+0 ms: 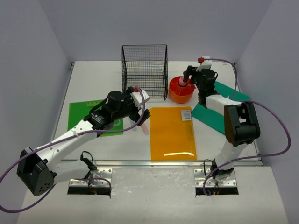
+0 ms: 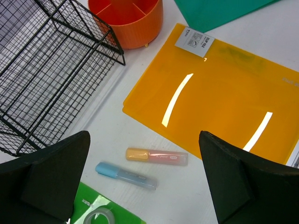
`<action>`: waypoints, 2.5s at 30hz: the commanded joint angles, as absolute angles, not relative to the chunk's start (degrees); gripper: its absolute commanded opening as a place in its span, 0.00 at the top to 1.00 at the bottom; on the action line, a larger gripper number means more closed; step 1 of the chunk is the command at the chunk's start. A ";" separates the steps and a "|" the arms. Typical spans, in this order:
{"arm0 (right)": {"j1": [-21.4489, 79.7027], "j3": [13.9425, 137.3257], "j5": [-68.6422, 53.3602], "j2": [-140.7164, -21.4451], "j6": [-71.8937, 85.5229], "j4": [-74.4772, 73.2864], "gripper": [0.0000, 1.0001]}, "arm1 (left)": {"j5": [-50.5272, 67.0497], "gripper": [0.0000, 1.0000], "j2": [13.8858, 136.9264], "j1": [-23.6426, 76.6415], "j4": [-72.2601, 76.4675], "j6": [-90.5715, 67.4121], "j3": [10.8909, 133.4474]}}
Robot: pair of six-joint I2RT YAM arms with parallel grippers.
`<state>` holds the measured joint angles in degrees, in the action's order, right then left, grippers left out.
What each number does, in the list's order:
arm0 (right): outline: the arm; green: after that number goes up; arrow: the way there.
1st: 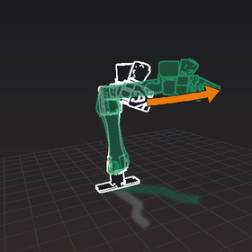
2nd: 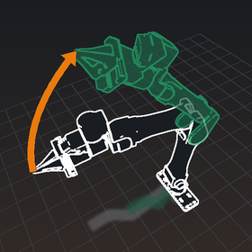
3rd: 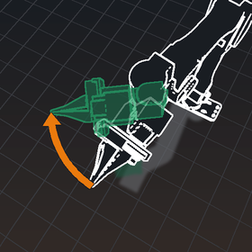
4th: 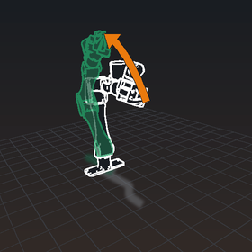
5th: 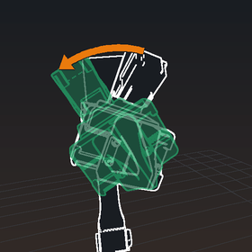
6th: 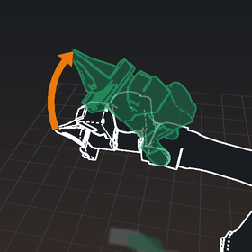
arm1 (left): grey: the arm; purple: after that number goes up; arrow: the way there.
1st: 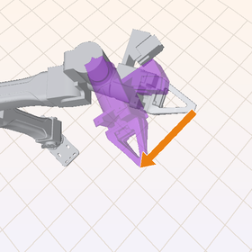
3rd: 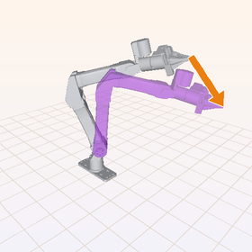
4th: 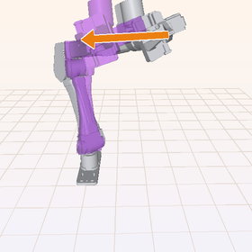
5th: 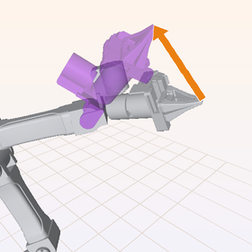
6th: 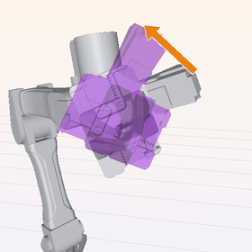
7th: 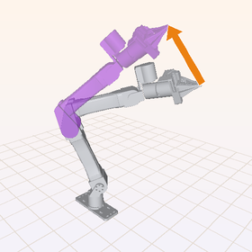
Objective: Organize the desk
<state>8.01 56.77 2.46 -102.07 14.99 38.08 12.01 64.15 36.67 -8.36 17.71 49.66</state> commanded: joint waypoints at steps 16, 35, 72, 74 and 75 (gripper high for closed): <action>4.12 74.97 -19.01 -92.96 2.84 1.88 0.08 | 27.87 0.28 81.60 35.78 -42.10 63.28 65.78; 1.19 68.86 -45.65 -86.61 6.41 -23.81 0.01 | 13.64 0.40 105.49 41.57 -44.61 89.63 70.48; 22.70 71.99 -54.97 -102.33 24.47 -26.10 0.02 | 10.23 1.00 64.56 54.83 0.27 148.17 29.78; 23.63 72.73 -54.07 -103.15 24.17 -26.61 0.02 | 11.08 1.00 64.36 54.84 -1.43 148.89 30.30; 24.40 73.16 -53.37 -103.75 23.86 -26.88 0.03 | 11.80 1.00 64.20 54.84 -2.69 149.43 30.69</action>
<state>22.43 69.44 -55.84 -102.60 23.13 -26.84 6.59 65.96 54.41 -3.17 113.70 28.81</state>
